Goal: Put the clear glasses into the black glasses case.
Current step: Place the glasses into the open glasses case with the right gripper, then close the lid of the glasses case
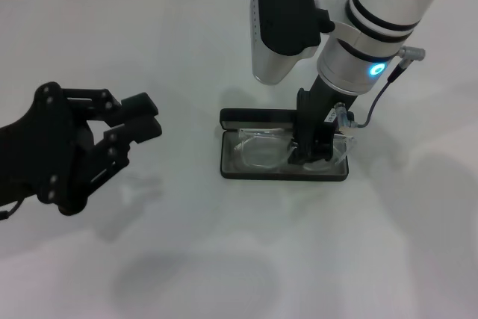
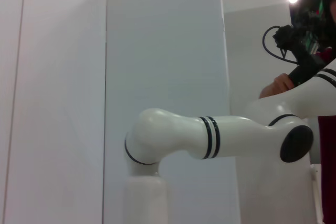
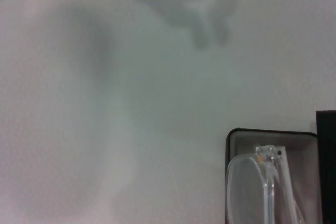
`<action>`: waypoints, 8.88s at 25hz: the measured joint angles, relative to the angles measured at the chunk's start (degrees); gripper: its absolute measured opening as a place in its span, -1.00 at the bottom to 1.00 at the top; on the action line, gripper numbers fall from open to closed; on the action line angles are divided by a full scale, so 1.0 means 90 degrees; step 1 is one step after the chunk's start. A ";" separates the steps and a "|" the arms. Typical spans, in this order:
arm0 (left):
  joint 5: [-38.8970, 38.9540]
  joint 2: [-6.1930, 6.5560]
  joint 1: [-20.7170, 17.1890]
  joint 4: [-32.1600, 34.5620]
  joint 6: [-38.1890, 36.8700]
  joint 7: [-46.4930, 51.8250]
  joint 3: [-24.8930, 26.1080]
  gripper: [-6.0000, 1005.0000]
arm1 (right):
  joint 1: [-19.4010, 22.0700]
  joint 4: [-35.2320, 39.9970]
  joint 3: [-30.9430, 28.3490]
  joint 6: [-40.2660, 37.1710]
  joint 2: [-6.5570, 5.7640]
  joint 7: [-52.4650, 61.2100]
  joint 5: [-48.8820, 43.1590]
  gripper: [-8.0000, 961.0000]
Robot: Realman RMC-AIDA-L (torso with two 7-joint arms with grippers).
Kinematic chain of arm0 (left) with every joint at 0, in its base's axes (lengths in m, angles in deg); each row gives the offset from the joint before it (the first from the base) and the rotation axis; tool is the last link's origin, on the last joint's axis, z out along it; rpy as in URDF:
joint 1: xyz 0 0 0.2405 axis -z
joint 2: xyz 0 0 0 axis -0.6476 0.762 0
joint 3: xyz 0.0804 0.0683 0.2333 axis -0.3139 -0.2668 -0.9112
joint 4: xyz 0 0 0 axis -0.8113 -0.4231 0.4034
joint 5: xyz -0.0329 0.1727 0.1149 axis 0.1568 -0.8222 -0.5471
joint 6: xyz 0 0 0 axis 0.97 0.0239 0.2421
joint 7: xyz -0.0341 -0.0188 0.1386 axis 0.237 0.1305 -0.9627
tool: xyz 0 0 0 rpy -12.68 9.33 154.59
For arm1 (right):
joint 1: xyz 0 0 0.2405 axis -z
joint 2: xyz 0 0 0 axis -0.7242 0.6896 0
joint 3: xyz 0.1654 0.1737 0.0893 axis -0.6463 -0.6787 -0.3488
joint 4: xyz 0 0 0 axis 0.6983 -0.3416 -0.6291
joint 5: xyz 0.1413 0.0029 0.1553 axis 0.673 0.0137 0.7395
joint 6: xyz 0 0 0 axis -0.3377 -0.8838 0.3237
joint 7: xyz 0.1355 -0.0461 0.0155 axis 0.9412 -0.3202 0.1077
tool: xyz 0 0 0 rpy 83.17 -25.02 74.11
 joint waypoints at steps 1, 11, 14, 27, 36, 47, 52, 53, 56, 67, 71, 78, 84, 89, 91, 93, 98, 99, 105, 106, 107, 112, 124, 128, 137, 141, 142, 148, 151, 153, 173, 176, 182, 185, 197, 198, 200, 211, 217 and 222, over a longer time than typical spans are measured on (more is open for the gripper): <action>-0.0022 -0.0004 0.0000 0.0000 -0.0018 -0.0003 0.0000 -0.67 | -0.0005 -0.0016 0.0005 0.0008 0.0000 -0.0001 0.0008 -0.74; -0.0094 -0.0019 0.0010 0.0000 -0.0061 -0.0022 0.0003 -0.67 | -0.0026 -0.0083 0.0017 0.0075 0.0000 -0.0007 0.0047 -0.74; -0.0123 -0.0019 0.0010 0.0000 -0.0061 -0.0023 0.0001 -0.67 | -0.0025 -0.0097 0.0016 0.0147 0.0000 0.0005 0.0047 -0.74; -0.0141 -0.0019 0.0010 -0.0009 -0.0060 -0.0038 -0.0005 -0.67 | -0.0055 -0.0177 0.0255 0.0199 0.0000 0.0039 0.0118 -0.74; -0.0141 -0.0019 -0.0038 -0.0010 -0.0060 -0.0080 -0.0002 -0.67 | -0.0163 -0.0114 0.0505 0.0136 0.0000 0.0057 0.0082 -0.74; -0.0128 -0.0019 -0.0069 -0.0010 -0.0060 -0.0154 -0.0002 -0.67 | -0.0199 -0.0103 0.0515 0.0132 0.0000 0.0055 0.0054 -0.72; -0.0127 -0.0023 -0.0069 -0.0010 -0.0060 -0.0157 -0.0002 -0.67 | -0.0247 -0.0155 0.0515 0.0132 0.0000 0.0064 0.0051 -0.71; -0.0127 -0.0025 -0.0069 -0.0010 -0.0060 -0.0158 -0.0003 -0.67 | -0.0248 -0.0155 0.0515 0.0132 0.0000 0.0064 0.0052 -0.70; -0.0127 -0.0027 -0.0069 -0.0010 -0.0060 -0.0159 -0.0003 -0.67 | -0.0249 -0.0155 0.0515 0.0134 0.0000 0.0063 0.0053 -0.69; -0.0129 -0.0028 -0.0068 -0.0010 -0.0060 -0.0169 -0.0002 -0.66 | -0.0250 -0.0120 0.0776 0.0132 0.0000 0.0060 0.0107 -0.65; -0.0131 -0.0028 -0.0077 -0.0041 -0.0060 -0.0186 -0.0002 -0.66 | -0.0249 -0.0113 0.0811 0.0133 0.0000 0.0061 0.0109 -0.63; -0.0107 -0.0028 -0.0078 -0.0161 -0.0130 -0.0306 -0.0002 -0.66 | -0.0242 -0.0102 0.0858 0.0206 0.0000 0.0098 0.0111 -0.61; -0.0101 -0.0028 -0.0078 -0.0166 -0.0134 -0.0314 -0.0002 -0.66 | -0.0238 -0.0102 0.0868 0.0329 0.0000 0.0125 0.0111 -0.58; -0.0098 -0.0028 -0.0078 -0.0166 -0.0138 -0.0320 -0.0002 -0.66 | -0.0239 -0.0102 0.0868 0.0347 0.0000 0.0128 0.0097 -0.57; -0.0098 -0.0028 -0.0078 -0.0166 -0.0138 -0.0323 -0.0002 -0.66 | -0.0239 -0.0101 0.0870 0.0354 0.0000 0.0129 0.0088 -0.58; -0.0098 -0.0028 -0.0078 -0.0167 -0.0139 -0.0324 -0.0002 -0.66 | -0.0239 -0.0097 0.0905 0.0367 0.0000 0.0129 0.0076 -0.59; -0.0093 -0.0020 -0.0078 -0.0167 -0.0139 -0.0325 0.0025 -0.66 | -0.0205 -0.0042 0.0996 0.0377 0.0000 0.0129 0.0056 -0.62; -0.0093 -0.0020 -0.0078 -0.0167 -0.0139 -0.0325 0.0025 -0.66 | -0.0199 -0.0029 0.1003 0.0377 0.0000 0.0129 0.0056 -0.62; -0.0125 -0.0028 -0.0078 -0.0166 -0.0139 -0.0325 0.0155 -0.66 | -0.0141 0.0119 0.1008 0.0377 0.0000 0.0123 0.0051 -0.68; -0.0127 -0.0028 -0.0078 -0.0167 -0.0139 -0.0325 0.0155 -0.66 | -0.0126 0.0143 0.1009 0.0377 0.0000 0.0123 0.0049 -0.71; -0.0128 -0.0028 -0.0078 -0.0167 -0.0139 -0.0325 0.0155 -0.66 | -0.0119 0.0161 0.1010 0.0377 0.0000 0.0123 0.0048 -0.74; -0.0132 -0.0028 -0.0078 -0.0174 -0.0139 -0.0325 0.0155 -0.66 | -0.0113 0.0213 0.1013 0.0353 0.0000 0.0126 0.0041 -0.76; -0.0103 -0.0025 -0.0118 -0.0176 -0.0203 -0.0325 0.0162 -0.66 | -0.0100 0.0399 0.1012 0.0295 0.0000 0.0274 -0.0009 -0.77; -0.0092 -0.0009 -0.0136 -0.0177 -0.0207 -0.0325 0.0165 -0.66 | 0.0041 0.0677 0.1011 0.0282 0.0000 0.0447 -0.0287 -0.77; -0.0081 -0.0008 -0.0137 -0.0177 -0.0217 -0.0335 0.0176 -0.66 | 0.0160 0.0872 0.0975 0.0247 0.0000 0.0612 -0.0388 -0.77; -0.0085 -0.0014 -0.0137 -0.0177 -0.0217 -0.0335 0.0175 -0.66 | 0.0162 0.0837 0.0973 0.0248 0.0000 0.0613 -0.0389 -0.77; -0.0087 -0.0019 -0.0137 -0.0176 -0.0217 -0.0335 0.0174 -0.66 | 0.0166 0.0827 0.0973 0.0248 0.0000 0.0614 -0.0389 -0.77; -0.0093 -0.0028 -0.0137 -0.0176 -0.0217 -0.0335 0.0173 -0.65 | 0.0207 0.0818 0.0999 0.0250 0.0000 0.0621 -0.0389 -0.77; -0.0099 -0.0028 -0.0137 -0.0176 -0.0217 -0.0335 0.0173 -0.65 | 0.0212 0.0816 0.0999 0.0250 0.0000 0.0657 -0.0388 -0.77; -0.0104 -0.0028 -0.0137 -0.0176 -0.0217 -0.0335 0.0173 -0.65 | 0.0212 0.0812 0.1004 0.0250 0.0000 0.0688 -0.0388 -0.76; -0.0129 -0.0038 -0.0146 -0.0176 -0.0222 -0.0335 0.0173 -0.65 | 0.0207 0.0790 0.0969 0.0181 0.0000 0.0746 -0.0388 -0.75; -0.0129 -0.0038 -0.0146 -0.0176 -0.0225 -0.0335 0.0174 -0.65 | 0.0205 0.0789 0.0986 0.0159 0.0000 0.0758 -0.0387 -0.75; -0.0129 -0.0038 -0.0147 -0.0176 -0.0227 -0.0335 0.0174 -0.65 | 0.0223 0.0804 0.0994 0.0195 0.0000 0.0808 -0.0455 -0.76; -0.0129 -0.0038 -0.0147 -0.0176 -0.0227 -0.0335 0.0174 -0.65 | 0.0234 0.0853 0.1008 0.0201 0.0000 0.0833 -0.0469 -0.60; -0.0087 -0.0037 -0.0154 -0.0176 -0.0342 -0.0335 0.0173 -0.65 | 0.0635 0.1747 0.0998 0.0017 0.0000 0.1003 -0.0769 -0.36; -0.0082 -0.0037 -0.0155 -0.0176 -0.0365 -0.0335 0.0173 -0.65 | 0.0717 0.1900 0.0993 -0.0031 0.0000 0.1033 -0.0828 -0.36; -0.0072 -0.0036 -0.0156 -0.0171 -0.0393 -0.0335 0.0174 -0.65 | 0.0857 0.2148 0.0989 -0.0086 0.0000 0.1084 -0.0928 -0.36; -0.0046 -0.0028 -0.0149 -0.0157 -0.0624 -0.0298 0.0395 -0.65 | 0.1363 0.2977 0.0952 -0.0123 0.0000 0.1169 -0.1142 -0.36; -0.0051 -0.0028 -0.0144 -0.0142 -0.0627 -0.0283 0.0398 -0.65 | 0.1722 0.3528 0.0858 -0.0291 0.0000 0.1197 -0.1149 -0.36; -0.0051 -0.0028 -0.0126 -0.0130 -0.0627 -0.0226 0.0399 -0.64 | 0.2259 0.4272 0.0600 -0.0507 0.0000 0.1205 -0.1144 -0.36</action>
